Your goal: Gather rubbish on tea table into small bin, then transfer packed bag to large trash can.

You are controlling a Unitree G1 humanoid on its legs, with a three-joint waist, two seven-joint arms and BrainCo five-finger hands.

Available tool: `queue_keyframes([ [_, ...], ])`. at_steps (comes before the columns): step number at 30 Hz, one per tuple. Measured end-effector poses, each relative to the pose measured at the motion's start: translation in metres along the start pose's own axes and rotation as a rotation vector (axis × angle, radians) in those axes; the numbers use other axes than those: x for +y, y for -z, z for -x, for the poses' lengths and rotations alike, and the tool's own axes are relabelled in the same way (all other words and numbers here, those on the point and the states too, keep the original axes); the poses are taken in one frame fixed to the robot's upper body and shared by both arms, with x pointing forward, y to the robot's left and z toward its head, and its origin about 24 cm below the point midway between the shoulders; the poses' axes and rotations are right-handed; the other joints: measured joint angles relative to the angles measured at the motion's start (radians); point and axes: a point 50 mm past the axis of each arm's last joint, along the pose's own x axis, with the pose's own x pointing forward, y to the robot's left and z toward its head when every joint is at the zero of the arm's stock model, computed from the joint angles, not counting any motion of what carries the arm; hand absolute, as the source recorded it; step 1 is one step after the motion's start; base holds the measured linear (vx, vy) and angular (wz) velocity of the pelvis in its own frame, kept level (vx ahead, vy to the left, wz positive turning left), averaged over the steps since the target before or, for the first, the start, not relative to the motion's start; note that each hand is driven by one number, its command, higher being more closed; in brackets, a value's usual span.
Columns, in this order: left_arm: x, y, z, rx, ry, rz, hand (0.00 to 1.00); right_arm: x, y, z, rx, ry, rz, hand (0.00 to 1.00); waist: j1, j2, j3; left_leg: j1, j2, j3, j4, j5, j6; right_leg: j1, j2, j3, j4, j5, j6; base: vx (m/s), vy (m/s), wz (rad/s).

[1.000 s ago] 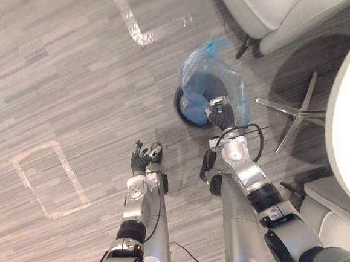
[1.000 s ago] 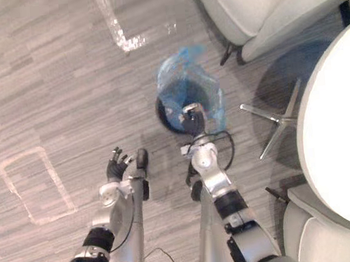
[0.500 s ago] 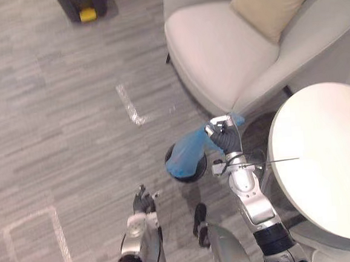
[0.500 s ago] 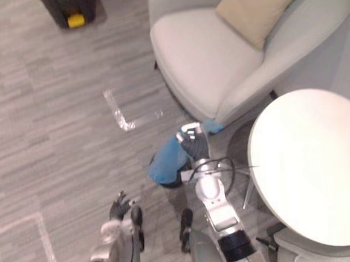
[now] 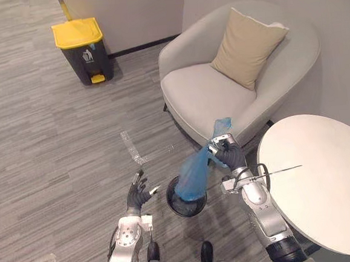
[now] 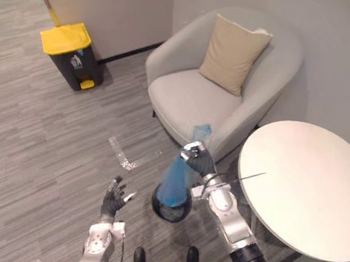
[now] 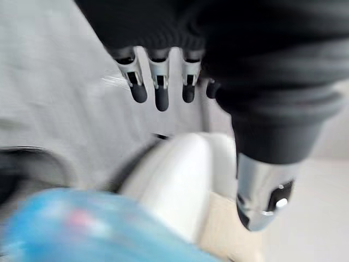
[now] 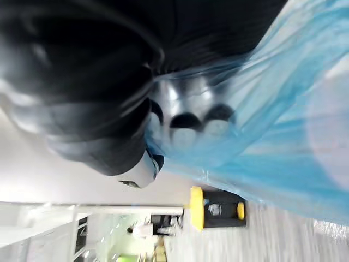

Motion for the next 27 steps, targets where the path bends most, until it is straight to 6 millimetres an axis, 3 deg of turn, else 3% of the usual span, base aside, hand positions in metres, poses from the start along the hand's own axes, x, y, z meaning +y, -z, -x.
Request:
queue_keyframes([
  [6, -0.016, -0.023, -0.003, -0.123, 0.103, -0.068, 0.0, 0.001, -0.003, -0.002, -0.014, -0.057, -0.056, 1.0, -0.004, 0.004, -0.027, 0.015, -0.001, 0.004, -0.007, 0.003, 0.0, 0.021, 0.002, 0.01, -0.029, 0.017, 0.0, 0.01, -0.004, -0.05],
  [14, -0.059, -0.043, -0.007, -0.23, 0.325, -0.139, 0.0, 0.028, -0.018, -0.008, -0.071, -0.22, -0.171, 1.0, -0.017, 0.002, -0.04, 0.044, -0.001, 0.006, -0.042, 0.02, 0.001, 0.03, 0.005, 0.023, -0.034, 0.024, -0.002, -0.01, -0.003, -0.03],
  [21, -0.07, -0.053, -0.012, -0.286, 0.377, -0.201, 0.0, 0.043, -0.039, -0.01, -0.155, -0.336, -0.296, 1.0, -0.043, -0.002, -0.054, 0.049, -0.001, 0.012, -0.047, 0.021, 0.0, 0.03, 0.007, 0.032, -0.039, 0.03, -0.003, 0.0, -0.003, -0.04],
  [27, -0.074, -0.057, -0.026, -0.322, 0.382, -0.294, 0.0, 0.053, -0.05, -0.007, -0.184, -0.423, -0.381, 1.0, -0.048, -0.002, -0.068, 0.07, -0.005, 0.033, -0.079, 0.033, 0.004, 0.032, 0.006, 0.05, -0.05, 0.042, 0.001, 0.0, 0.004, -0.1],
])
